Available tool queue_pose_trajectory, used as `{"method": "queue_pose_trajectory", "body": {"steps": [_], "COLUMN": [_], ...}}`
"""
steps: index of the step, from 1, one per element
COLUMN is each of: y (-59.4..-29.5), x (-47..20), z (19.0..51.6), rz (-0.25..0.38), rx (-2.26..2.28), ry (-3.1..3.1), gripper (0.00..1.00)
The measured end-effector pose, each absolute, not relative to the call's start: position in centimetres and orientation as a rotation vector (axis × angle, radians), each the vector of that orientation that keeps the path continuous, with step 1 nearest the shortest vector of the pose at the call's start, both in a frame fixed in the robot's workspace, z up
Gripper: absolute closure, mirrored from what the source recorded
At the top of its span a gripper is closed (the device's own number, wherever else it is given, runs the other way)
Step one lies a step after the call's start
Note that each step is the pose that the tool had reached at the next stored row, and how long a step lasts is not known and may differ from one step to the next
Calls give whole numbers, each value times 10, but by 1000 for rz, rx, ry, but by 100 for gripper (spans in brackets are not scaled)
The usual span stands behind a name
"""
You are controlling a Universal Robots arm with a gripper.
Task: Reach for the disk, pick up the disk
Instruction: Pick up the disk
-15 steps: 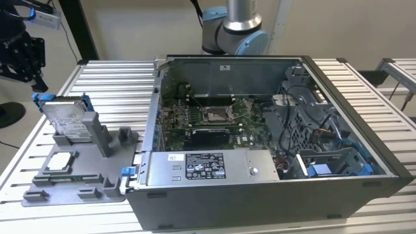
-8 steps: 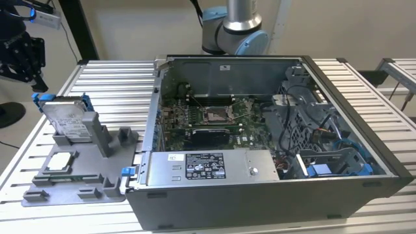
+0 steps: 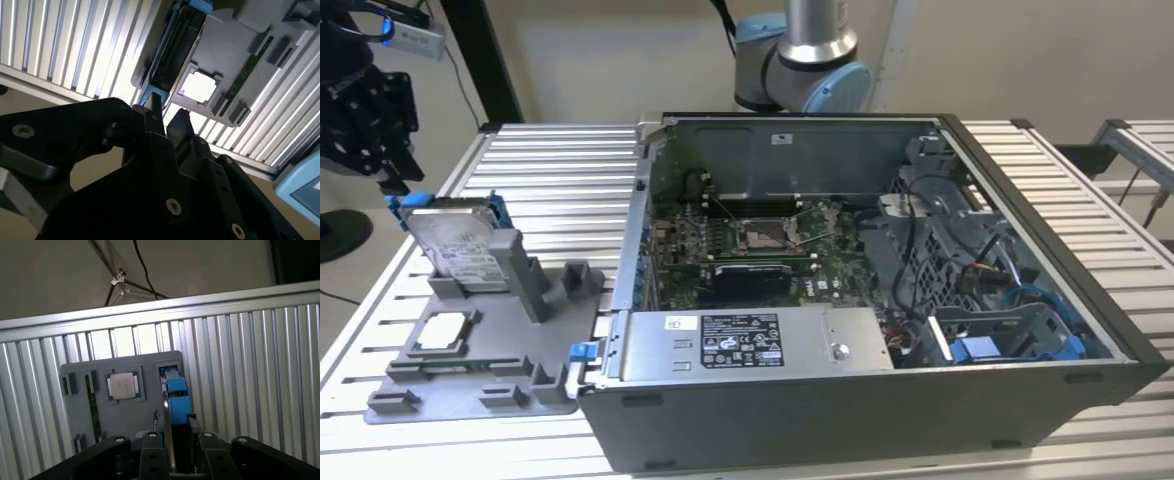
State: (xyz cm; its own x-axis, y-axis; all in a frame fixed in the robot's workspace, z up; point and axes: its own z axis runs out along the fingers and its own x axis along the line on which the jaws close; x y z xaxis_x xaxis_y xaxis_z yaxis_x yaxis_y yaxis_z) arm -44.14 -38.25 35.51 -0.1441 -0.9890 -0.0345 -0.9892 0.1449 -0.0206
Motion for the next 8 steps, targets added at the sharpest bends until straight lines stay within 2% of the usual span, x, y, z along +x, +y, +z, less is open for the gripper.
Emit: {"method": "queue_pose_trajectory", "body": {"steps": [8], "y": [-383], "x": [-441], "z": [355], "rz": [11], "rx": [-2030], "ry": [2346], "gripper": [0]}}
